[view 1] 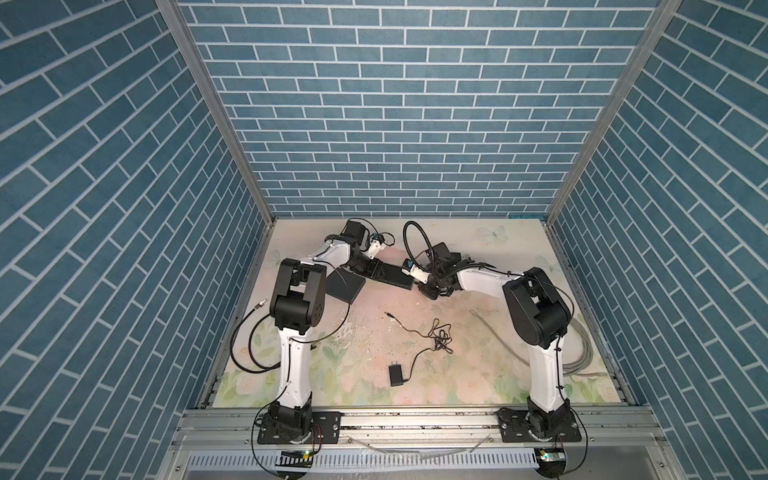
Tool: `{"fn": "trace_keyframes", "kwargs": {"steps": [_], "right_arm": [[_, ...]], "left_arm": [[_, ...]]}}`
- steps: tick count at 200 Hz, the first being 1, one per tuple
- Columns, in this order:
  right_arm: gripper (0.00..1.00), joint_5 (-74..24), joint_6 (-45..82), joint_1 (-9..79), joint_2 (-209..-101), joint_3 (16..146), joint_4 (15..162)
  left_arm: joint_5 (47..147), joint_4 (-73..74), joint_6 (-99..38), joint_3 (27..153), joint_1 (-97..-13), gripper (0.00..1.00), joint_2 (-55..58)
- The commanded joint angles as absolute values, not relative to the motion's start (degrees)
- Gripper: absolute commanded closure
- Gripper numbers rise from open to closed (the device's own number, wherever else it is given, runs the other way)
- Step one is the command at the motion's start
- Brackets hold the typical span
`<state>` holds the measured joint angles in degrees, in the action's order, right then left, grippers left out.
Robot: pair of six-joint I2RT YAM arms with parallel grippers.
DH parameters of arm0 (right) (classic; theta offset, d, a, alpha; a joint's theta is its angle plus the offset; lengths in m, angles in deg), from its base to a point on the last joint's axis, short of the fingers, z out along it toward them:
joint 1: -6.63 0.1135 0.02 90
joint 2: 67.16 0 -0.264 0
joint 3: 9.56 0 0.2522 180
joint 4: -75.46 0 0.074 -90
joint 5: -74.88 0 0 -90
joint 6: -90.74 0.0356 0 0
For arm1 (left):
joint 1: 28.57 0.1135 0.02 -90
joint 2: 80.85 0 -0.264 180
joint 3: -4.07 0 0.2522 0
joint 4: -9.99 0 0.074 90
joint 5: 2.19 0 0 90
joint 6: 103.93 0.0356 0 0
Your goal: Insert the plug into the switch port
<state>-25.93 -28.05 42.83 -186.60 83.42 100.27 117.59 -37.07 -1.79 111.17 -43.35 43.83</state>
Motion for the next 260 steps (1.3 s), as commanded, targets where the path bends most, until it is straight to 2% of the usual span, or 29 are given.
{"fn": "trace_keyframes", "kwargs": {"steps": [1,55,140,165,218,253,257,260], "right_arm": [[1.0,-35.16,-29.58,46.03,-189.25,84.98,88.82],[1.0,-37.88,-31.89,46.0,-187.87,83.73,90.36],[1.0,-32.2,-27.92,46.82,-190.36,86.0,87.88],[1.0,-31.97,-28.15,46.8,-189.83,85.7,89.46],[0.66,-32.45,-34.91,45.21,-185.06,81.44,100.89],[0.55,-36.97,-35.58,41.37,-179.52,78.26,104.84],[0.48,-37.41,-35.33,40.91,-178.73,77.82,104.94],[0.46,-37.77,-35.1,40.59,-178.1,77.49,104.95]], "left_arm": [[130.76,-43.76,1.42,112.72,-48.9,0.46,46.22],[130.12,-43.12,0.41,114.6,-48.43,0.45,46.6],[132.02,-44.36,1.65,114.29,-48.55,0.45,46.35],[129.67,-43.23,0.26,113.55,-48.34,0.44,45.99],[120.88,-38.05,-5.99,110.62,-46.79,0.4,43.03],[120.36,-36.16,-8.53,109.8,-46.76,0.39,41.92],[120.26,-36.0,-8.92,109.77,-46.81,0.38,41.86],[120.25,-35.85,-9.35,109.65,-46.81,0.38,41.73]]}}
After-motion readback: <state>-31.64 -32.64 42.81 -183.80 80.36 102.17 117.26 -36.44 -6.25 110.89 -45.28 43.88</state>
